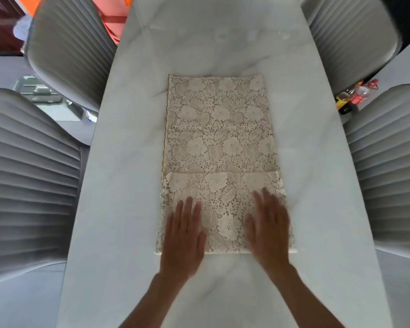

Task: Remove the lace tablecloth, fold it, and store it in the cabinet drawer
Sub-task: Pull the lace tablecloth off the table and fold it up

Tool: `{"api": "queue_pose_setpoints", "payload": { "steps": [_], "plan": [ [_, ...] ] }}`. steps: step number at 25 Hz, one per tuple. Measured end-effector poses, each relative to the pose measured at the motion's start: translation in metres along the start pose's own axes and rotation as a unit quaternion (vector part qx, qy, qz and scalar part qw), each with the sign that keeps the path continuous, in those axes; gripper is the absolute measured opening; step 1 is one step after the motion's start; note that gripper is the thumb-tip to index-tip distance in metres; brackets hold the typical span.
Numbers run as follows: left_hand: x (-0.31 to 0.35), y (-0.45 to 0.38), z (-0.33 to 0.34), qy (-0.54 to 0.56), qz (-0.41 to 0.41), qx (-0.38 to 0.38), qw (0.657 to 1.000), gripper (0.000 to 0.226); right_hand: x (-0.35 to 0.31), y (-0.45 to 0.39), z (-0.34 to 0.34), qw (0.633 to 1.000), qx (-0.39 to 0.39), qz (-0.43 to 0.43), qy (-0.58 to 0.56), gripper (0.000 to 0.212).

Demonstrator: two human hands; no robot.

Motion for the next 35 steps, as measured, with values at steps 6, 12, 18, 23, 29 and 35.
{"api": "queue_pose_setpoints", "payload": {
  "steps": [6,12,18,23,29,35],
  "plan": [
    [-0.026,0.019,0.039,-0.072,-0.072,-0.049,0.994,0.068,0.032,0.038,0.045,0.987,-0.102,-0.037,0.119,0.064],
    [-0.015,0.019,0.023,-0.094,-0.108,-0.075,0.987,0.067,0.021,0.040,0.024,0.988,-0.099,0.003,0.117,0.061],
    [-0.027,-0.085,0.003,-0.139,-0.044,-0.064,0.987,0.067,0.003,-0.055,0.030,0.989,-0.106,-0.005,0.103,0.066],
    [-0.065,-0.083,0.010,-0.129,-0.056,-0.087,0.986,0.067,0.040,-0.059,0.030,0.990,-0.093,0.003,0.105,0.068],
    [-0.019,-0.018,-0.019,-0.123,0.022,-0.066,0.990,0.080,0.020,0.029,0.028,0.971,-0.133,-0.148,0.133,0.067],
    [-0.001,0.042,-0.003,-0.258,0.030,-0.112,0.959,0.057,0.038,0.065,0.005,0.969,-0.086,-0.164,0.163,0.057]
  ]
}}
Point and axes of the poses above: each hand's wrist, its own y-axis away from the middle knuckle, its own z-axis out of the palm, x = y × z, the point moved 9 cm from there along -y, towards the middle knuckle, and after that the axes turned 14 degrees about -x, right-handed, at the moved point
